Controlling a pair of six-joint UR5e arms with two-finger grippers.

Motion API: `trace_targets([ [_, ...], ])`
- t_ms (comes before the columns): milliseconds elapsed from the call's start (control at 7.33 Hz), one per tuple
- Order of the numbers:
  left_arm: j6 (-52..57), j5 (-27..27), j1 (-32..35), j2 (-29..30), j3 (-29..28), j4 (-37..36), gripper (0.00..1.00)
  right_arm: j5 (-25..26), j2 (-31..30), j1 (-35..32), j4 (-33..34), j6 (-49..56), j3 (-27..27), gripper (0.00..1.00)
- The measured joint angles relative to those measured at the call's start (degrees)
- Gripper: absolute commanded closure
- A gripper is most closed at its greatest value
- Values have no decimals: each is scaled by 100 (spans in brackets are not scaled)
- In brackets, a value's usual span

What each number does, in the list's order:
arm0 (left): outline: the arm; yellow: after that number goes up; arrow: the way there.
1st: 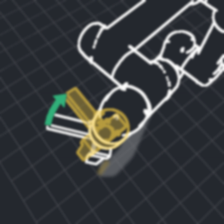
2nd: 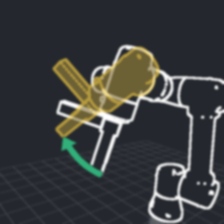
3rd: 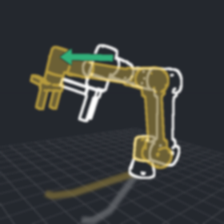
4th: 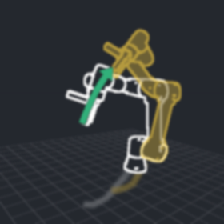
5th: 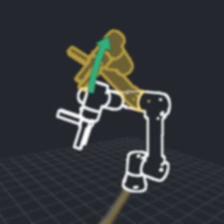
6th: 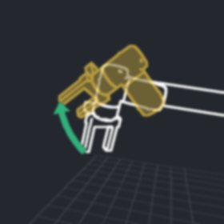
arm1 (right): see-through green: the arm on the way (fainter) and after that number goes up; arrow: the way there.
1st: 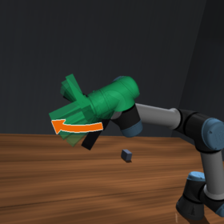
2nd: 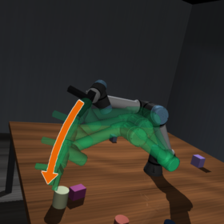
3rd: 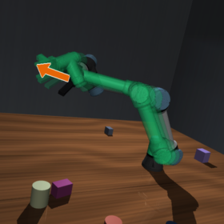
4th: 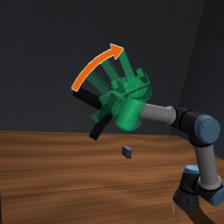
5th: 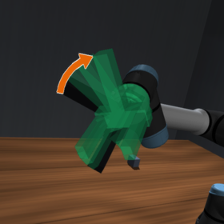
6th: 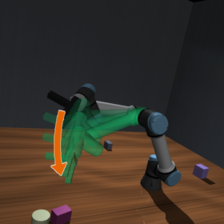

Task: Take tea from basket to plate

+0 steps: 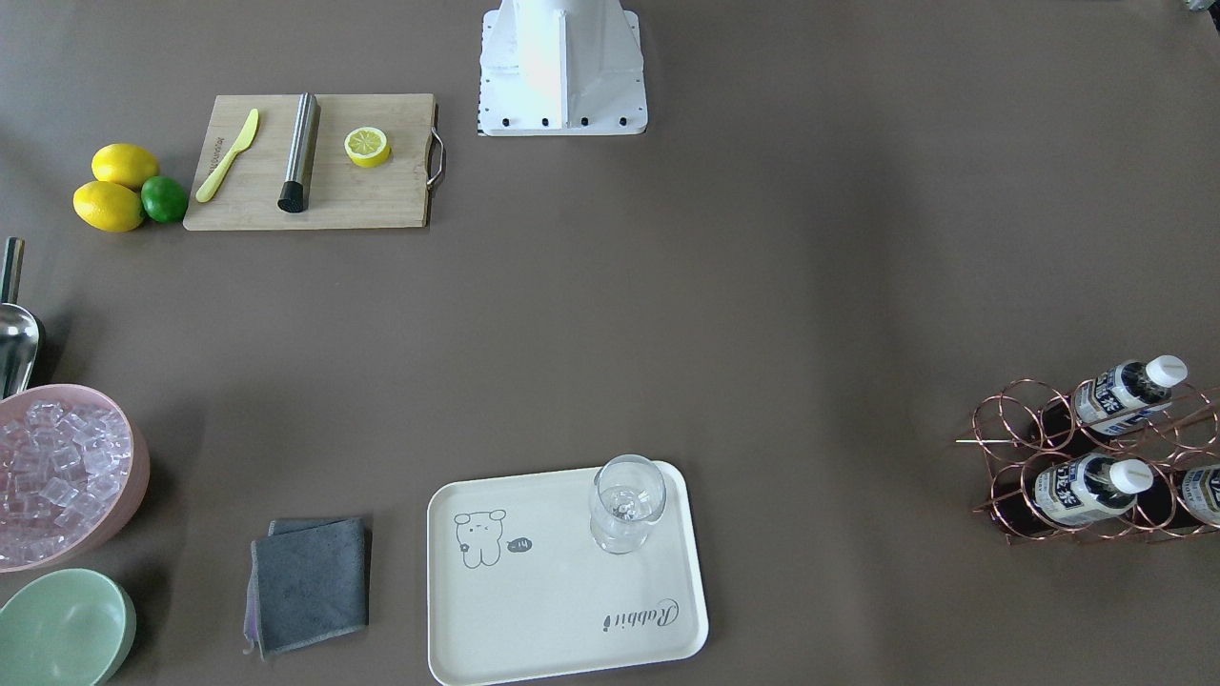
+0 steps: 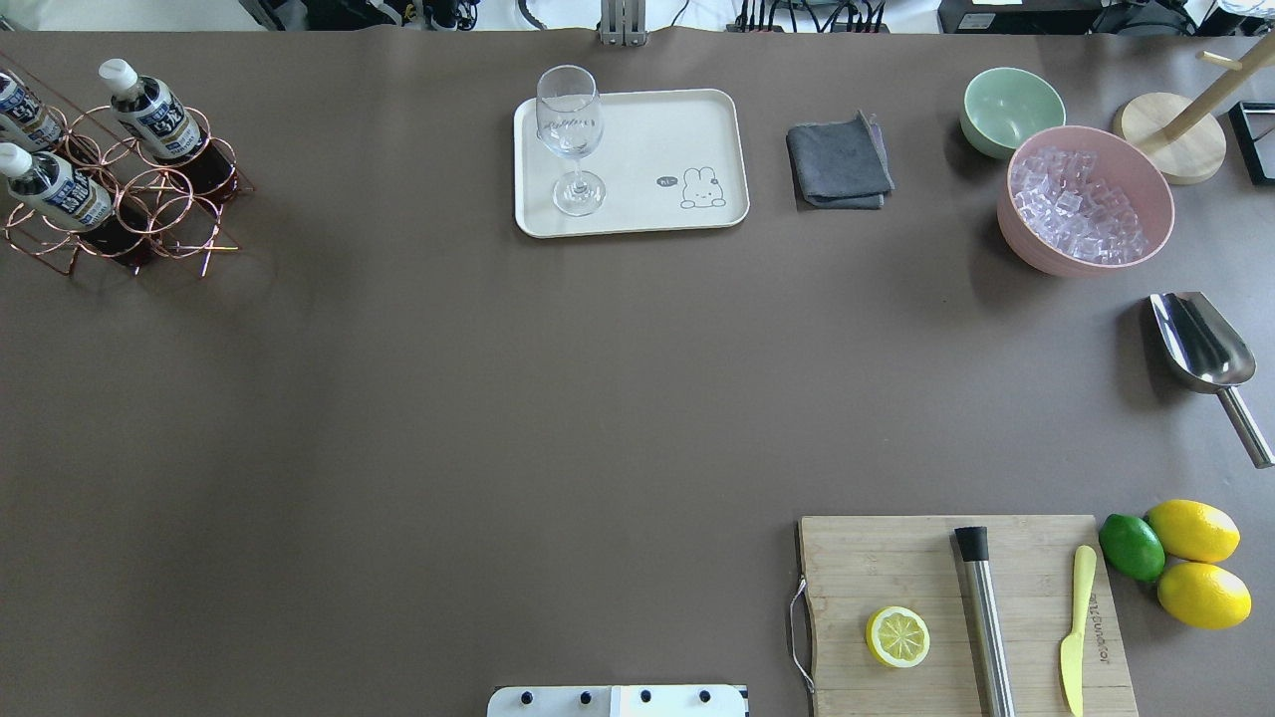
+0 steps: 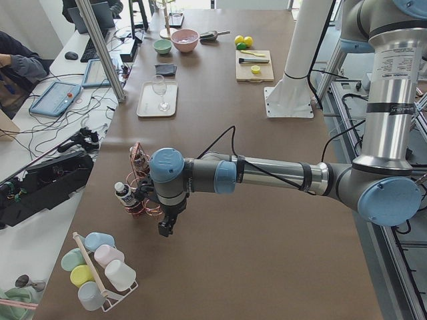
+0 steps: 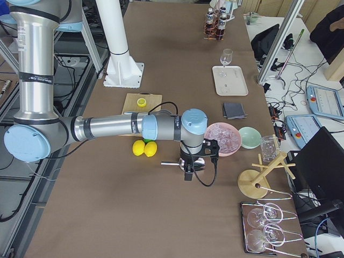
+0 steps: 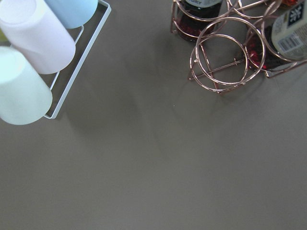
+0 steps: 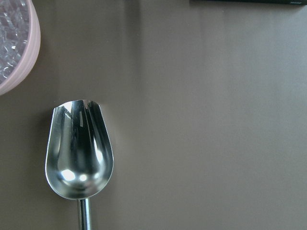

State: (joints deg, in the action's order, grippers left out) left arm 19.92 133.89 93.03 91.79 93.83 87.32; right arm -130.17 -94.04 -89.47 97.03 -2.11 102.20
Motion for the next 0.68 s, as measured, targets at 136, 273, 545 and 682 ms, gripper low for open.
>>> trace_targets([
  [136,534,-1,2,17,-5,8,2,1,0,0,0,0,3,0],
  [273,1087,-8,4,39,-8,19,2,1,0,0,0,0,16,0],
  [545,2112,-36,-2,199,-30,15,2,5,-4,-3,0,0,38,0],
  [682,2604,-66,-1,296,-26,-9,2,8,-7,-3,0,0,41,0],
])
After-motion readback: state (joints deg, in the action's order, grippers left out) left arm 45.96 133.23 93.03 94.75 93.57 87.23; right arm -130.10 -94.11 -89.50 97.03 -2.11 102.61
